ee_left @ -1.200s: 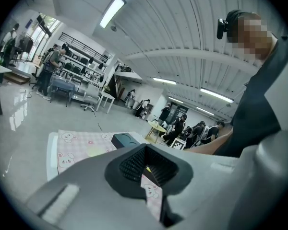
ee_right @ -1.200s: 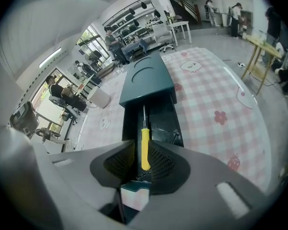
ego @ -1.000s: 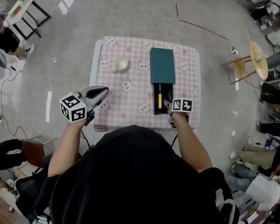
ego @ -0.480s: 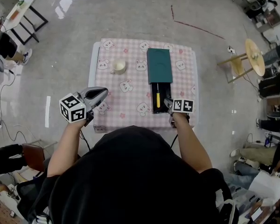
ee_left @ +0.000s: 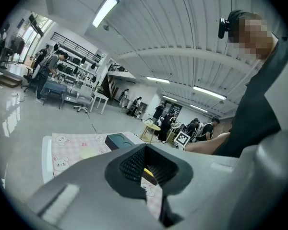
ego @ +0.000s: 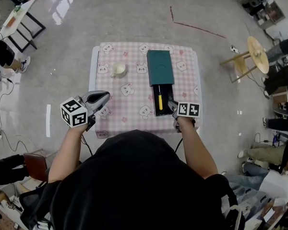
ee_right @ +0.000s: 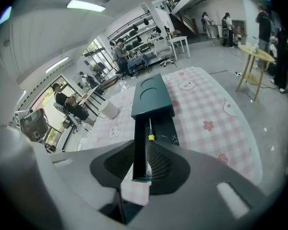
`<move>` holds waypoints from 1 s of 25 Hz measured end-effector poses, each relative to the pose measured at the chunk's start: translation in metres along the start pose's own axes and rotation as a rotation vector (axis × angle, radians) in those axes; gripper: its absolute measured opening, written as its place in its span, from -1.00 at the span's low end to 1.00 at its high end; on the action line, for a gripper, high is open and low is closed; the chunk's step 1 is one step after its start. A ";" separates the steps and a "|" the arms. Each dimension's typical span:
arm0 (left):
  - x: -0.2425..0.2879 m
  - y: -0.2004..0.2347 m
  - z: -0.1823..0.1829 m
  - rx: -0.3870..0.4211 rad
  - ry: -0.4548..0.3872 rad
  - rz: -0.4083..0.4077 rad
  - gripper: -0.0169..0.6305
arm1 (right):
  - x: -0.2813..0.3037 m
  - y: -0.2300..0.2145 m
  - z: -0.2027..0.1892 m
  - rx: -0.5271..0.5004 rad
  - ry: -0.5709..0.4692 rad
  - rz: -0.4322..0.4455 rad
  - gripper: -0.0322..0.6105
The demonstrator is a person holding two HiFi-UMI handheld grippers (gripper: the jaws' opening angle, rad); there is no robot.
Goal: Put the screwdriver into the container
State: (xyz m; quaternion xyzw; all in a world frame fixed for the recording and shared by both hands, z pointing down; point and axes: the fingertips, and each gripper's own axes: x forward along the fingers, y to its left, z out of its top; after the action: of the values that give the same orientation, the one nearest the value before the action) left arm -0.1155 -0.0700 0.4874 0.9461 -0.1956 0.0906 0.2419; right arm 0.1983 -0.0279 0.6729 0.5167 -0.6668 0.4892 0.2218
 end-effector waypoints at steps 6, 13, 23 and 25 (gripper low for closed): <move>0.002 -0.006 0.003 0.015 0.003 -0.020 -0.95 | -0.018 0.014 0.007 0.002 -0.046 0.028 -0.55; 0.006 -0.011 0.002 0.030 0.014 -0.039 -0.95 | -0.039 0.031 0.016 -0.011 -0.097 0.055 -0.55; 0.009 -0.017 -0.001 0.038 0.022 -0.056 -0.95 | -0.064 0.054 0.021 -0.036 -0.154 0.093 -0.55; 0.009 -0.017 -0.002 0.038 0.022 -0.057 -0.95 | -0.066 0.057 0.022 -0.040 -0.163 0.097 -0.55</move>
State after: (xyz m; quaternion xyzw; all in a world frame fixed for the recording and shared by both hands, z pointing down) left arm -0.1002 -0.0584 0.4842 0.9546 -0.1642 0.0976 0.2286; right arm 0.1756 -0.0170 0.5869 0.5173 -0.7164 0.4423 0.1533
